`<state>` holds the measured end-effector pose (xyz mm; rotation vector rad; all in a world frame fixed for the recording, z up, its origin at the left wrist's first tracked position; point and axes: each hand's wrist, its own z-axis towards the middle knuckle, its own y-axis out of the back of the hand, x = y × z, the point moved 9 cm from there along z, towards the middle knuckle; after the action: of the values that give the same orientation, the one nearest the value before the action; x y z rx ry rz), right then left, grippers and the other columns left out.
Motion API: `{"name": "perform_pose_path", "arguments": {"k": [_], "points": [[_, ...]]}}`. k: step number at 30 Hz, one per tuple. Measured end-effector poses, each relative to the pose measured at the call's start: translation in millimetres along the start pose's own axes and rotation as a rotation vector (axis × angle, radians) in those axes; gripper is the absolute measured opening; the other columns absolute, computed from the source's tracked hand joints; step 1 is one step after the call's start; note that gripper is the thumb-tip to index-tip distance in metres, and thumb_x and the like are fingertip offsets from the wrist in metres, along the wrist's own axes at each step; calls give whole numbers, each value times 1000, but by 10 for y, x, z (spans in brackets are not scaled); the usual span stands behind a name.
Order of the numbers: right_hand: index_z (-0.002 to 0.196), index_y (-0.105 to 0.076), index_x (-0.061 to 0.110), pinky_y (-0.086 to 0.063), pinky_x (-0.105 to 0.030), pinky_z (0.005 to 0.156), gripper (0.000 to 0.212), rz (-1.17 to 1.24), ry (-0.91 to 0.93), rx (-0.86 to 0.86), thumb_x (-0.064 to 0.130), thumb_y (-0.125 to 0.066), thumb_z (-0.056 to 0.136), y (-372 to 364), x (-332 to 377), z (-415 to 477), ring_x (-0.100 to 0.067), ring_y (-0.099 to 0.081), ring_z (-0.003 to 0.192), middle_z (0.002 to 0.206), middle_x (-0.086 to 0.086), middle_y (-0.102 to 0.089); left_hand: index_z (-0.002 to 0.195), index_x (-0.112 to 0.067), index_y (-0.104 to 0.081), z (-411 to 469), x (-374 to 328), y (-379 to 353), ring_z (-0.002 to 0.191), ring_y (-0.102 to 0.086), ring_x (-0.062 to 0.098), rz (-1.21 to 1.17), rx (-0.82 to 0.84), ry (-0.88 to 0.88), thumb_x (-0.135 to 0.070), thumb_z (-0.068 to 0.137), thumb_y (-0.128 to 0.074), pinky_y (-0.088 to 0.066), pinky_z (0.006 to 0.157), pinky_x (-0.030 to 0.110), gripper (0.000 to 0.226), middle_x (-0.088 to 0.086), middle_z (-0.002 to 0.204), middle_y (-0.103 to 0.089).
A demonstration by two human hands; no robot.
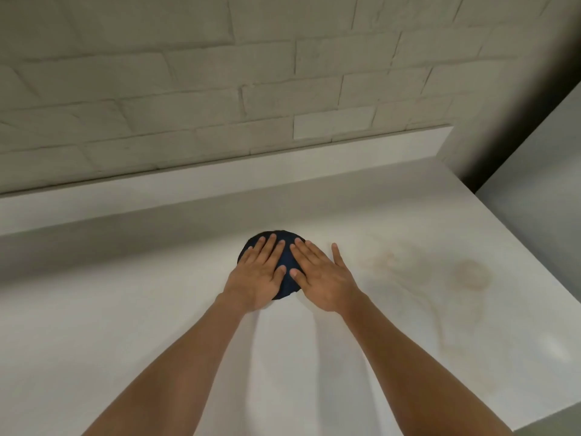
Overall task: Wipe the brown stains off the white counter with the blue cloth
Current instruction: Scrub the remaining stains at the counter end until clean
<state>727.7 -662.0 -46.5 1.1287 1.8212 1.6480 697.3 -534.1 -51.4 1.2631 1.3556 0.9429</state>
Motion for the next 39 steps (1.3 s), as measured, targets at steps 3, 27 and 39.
{"name": "perform_pose_path", "arguments": {"k": [3, 27, 39], "points": [[160, -5, 25, 15, -46, 121, 61, 115, 19, -11, 52, -13, 105, 117, -77, -106, -2, 6, 151, 167, 12, 2, 162, -23, -2, 201, -23, 36, 155, 11, 19, -133, 63, 49, -39, 106, -23, 5, 124, 40, 63, -1, 170, 9], [157, -27, 20, -5, -28, 122, 55, 196, -230, -218, 38, -34, 106, 171, -1152, -1442, -9, -17, 151, 165, 5, -22, 160, -42, -5, 109, -755, -139, 156, 4, 17, -49, -58, -37, -74, 95, -3, 2, 124, 42, 73, -11, 169, 2], [156, -32, 18, -15, -38, 124, 54, 88, -258, -241, 37, -36, 105, 185, -1472, -1633, -11, -21, 150, 163, 4, -26, 161, -39, 1, 430, -1277, -151, 155, 10, 22, -66, -21, 60, -69, 97, -7, 6, 124, 45, 71, -6, 170, 8]]}}
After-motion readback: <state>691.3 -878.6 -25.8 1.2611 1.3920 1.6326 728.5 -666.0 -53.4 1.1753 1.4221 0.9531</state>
